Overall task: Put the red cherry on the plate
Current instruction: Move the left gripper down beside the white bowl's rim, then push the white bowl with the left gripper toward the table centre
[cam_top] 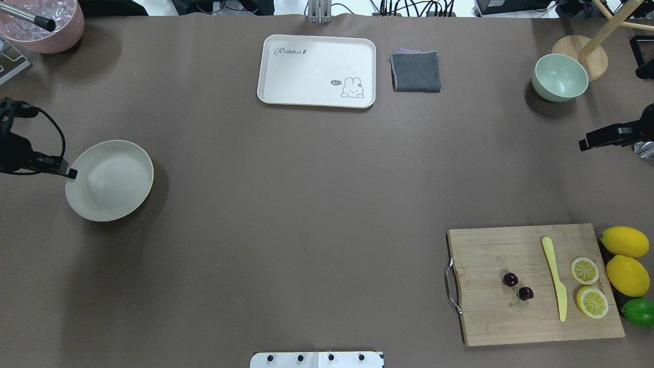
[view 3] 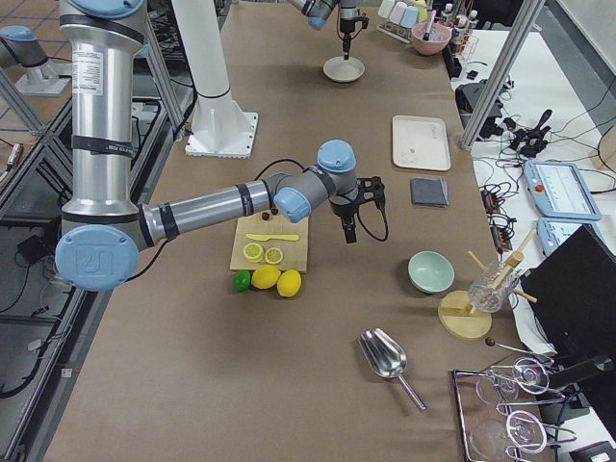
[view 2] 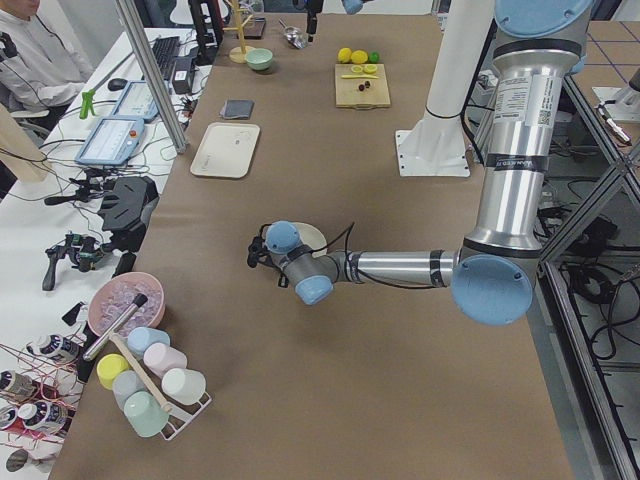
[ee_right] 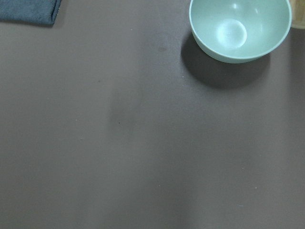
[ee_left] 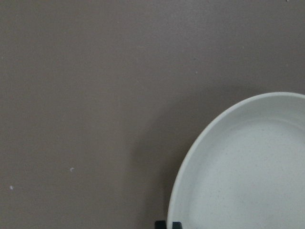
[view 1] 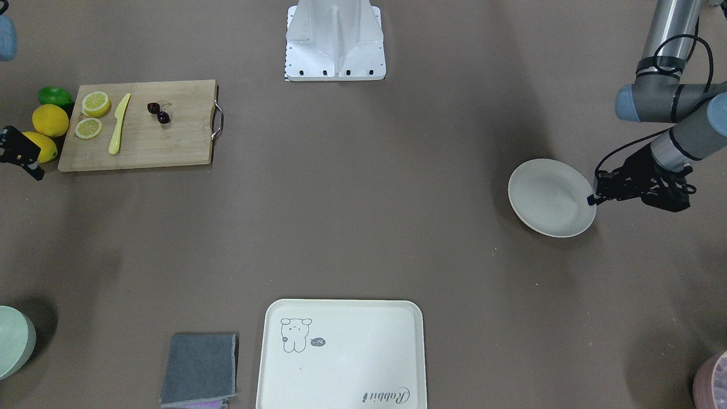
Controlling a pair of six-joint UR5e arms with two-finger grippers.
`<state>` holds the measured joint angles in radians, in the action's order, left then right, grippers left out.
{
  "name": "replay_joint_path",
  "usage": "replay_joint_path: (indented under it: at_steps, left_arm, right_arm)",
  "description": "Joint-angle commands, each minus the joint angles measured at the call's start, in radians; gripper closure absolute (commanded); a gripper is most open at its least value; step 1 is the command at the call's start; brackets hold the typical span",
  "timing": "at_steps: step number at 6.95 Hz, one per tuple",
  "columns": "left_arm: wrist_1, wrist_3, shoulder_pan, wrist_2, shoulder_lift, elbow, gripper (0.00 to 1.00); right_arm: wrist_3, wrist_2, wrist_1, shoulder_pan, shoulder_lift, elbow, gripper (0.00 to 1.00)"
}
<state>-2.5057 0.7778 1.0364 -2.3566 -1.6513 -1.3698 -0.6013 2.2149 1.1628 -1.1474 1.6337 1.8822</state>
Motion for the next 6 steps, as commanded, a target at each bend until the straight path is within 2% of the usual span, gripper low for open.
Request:
replay_joint_path:
  at_steps: [1,3,5,6]
  left_arm:
    - [-0.005,0.164,-0.002,-0.004,-0.013,-0.085,1.00]
    - [-0.002,0.417,-0.109,0.014,-0.103,-0.150,1.00]
    - [0.042,0.576,-0.264,0.147,-0.253,-0.150,1.00]
    - [0.103,0.625,-0.329,0.221,-0.333,-0.150,1.00]
  right_arm:
    - [0.000,0.000,0.000,0.000,0.000,0.000,0.00]
    - [0.000,0.000,0.000,0.000,0.000,0.000,0.00]
    - [-0.001,0.000,0.000,0.000,0.002,0.000,0.00]
    - [-0.002,0.000,0.000,0.000,0.002,0.000,0.00]
